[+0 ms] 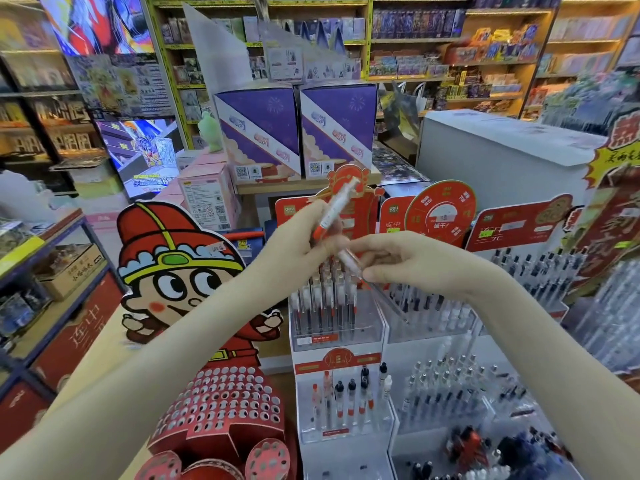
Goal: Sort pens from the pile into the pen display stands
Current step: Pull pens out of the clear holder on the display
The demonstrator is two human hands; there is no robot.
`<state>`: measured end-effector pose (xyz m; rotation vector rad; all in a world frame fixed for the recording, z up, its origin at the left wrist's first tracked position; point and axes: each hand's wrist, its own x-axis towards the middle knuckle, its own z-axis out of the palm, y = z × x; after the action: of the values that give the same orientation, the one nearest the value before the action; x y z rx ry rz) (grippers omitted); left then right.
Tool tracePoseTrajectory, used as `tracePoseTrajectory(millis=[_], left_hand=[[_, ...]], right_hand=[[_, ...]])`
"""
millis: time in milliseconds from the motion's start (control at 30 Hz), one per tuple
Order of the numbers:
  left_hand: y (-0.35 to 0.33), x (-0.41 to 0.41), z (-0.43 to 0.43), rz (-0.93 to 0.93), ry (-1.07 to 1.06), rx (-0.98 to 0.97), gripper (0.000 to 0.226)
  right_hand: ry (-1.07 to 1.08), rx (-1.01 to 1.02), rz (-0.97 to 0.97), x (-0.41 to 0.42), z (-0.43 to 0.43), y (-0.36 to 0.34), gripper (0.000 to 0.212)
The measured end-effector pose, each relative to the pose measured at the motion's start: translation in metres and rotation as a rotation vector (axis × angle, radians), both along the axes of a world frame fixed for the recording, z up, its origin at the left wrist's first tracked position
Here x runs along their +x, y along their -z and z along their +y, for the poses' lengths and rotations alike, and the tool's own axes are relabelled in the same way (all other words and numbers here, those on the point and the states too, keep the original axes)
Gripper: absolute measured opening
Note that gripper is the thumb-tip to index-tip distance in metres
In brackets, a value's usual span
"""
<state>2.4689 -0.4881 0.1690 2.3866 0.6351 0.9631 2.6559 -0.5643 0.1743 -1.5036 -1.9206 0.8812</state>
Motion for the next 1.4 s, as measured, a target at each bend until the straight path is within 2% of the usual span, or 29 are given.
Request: tracePoseTrajectory(millis=[67,167,200,367,533,667,833,967,1167,1400], left_hand=[[0.002,-0.003,0.002,-0.072,-0.023,-0.063,0.01],[0.008,-0.008,0.006,-0.132,0.072,-0.335,0.021],[0.011,-0.009,0.008,-0.139,0.101,-0.416,0.025],[0.017,-0.007,0.014,-0.25,0.16,-0.596,0.028],[0.017,-0.002,0.021,-0.278,0.155,-0.622,0.027],[0.022,-0.003,0.024,-0.27,0.128,-0.631,0.027],[0.03,-0.002,0.025,-0.288,0.131,-0.679,0.024],[0.034,-0.001,0.028,-0.299,0.116,-0.69,0.022],[0.036,0.001,0.031,-0.303,0.113,-0.692,0.022],[0.033,0.008,0.025,-0.202,0.1,-0.709,0.028]], right_hand=[[0.083,0.104,-0.02,0.003,0.001,0.003,0.025],[0.27,0.254,0.18,0.012,0.005,0.006,0.011],[0.315,0.288,0.193,0.015,0.007,0.007,0.01],[0.313,0.327,-0.114,0.026,0.024,0.011,0.012],[0.243,0.277,-0.309,0.029,0.05,0.012,0.012],[0.256,0.242,-0.274,0.03,0.064,0.017,0.015],[0.212,0.15,-0.332,0.032,0.071,0.027,0.01],[0.193,0.063,-0.309,0.038,0.073,0.034,0.019],[0.192,0.042,-0.32,0.037,0.07,0.04,0.005],[0.165,0.049,-0.531,0.023,0.077,0.033,0.017]])
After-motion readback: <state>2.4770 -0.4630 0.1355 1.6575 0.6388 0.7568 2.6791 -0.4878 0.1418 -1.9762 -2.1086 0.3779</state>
